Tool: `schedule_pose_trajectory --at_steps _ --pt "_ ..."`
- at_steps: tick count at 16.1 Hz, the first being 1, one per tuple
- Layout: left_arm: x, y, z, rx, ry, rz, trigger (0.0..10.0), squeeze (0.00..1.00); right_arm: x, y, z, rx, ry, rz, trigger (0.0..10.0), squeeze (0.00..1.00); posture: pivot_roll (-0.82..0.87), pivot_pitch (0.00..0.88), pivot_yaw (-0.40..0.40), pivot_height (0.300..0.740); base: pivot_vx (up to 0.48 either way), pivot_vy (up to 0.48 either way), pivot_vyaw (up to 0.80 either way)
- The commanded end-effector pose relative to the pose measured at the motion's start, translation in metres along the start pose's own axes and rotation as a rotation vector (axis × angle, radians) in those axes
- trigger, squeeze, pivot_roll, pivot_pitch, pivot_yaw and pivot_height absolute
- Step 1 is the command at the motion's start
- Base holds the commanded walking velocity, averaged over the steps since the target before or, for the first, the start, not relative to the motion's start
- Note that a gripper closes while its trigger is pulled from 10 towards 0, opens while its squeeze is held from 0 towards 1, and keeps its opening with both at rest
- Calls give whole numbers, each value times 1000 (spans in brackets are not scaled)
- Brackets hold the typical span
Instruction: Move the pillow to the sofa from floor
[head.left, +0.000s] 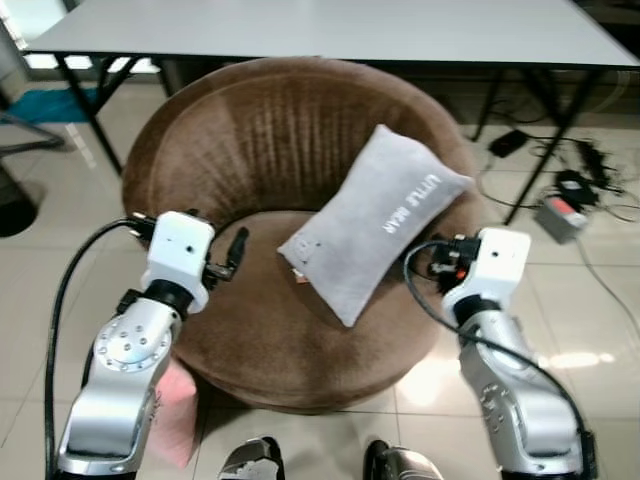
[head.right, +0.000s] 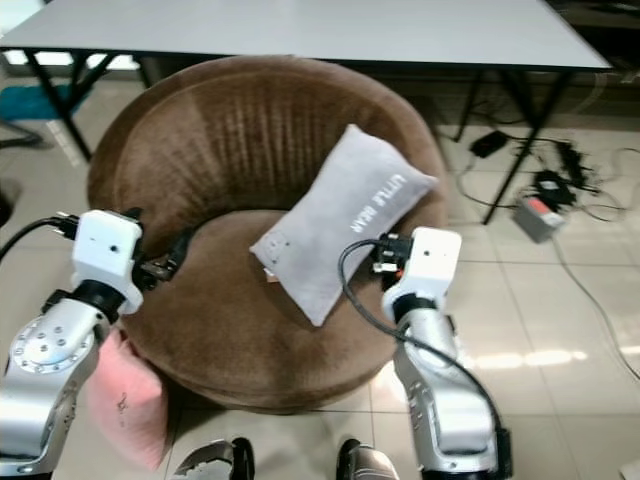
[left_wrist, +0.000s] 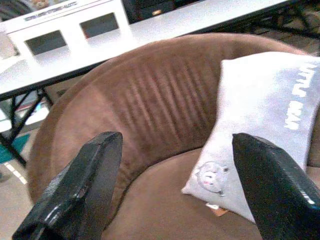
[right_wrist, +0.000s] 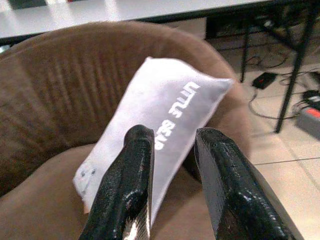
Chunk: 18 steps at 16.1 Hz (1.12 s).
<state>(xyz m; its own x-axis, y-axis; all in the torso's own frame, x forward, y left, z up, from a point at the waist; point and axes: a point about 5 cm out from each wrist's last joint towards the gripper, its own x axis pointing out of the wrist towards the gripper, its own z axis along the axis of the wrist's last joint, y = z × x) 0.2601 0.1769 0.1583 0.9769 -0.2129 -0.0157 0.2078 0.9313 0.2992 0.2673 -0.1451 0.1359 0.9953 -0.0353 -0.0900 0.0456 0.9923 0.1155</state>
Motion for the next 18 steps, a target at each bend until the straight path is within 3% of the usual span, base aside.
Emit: schedule_pose_trajectory --at_steps 1,8,18 --pt "2 -1 -1 8 1 1 10000 0 -1 -2 1 -10 10 -13 10000 0 7 66 27 740 0 0 0" --pt "2 1 -4 -16 0 23 10000 0 -4 4 -2 -69 64 40 10000 0 -4 75 12 740 0 0 0" --pt "0 12 -5 -3 3 48 10000 0 -4 2 -3 -68 88 45 10000 0 -2 80 7 740 0 378 0"
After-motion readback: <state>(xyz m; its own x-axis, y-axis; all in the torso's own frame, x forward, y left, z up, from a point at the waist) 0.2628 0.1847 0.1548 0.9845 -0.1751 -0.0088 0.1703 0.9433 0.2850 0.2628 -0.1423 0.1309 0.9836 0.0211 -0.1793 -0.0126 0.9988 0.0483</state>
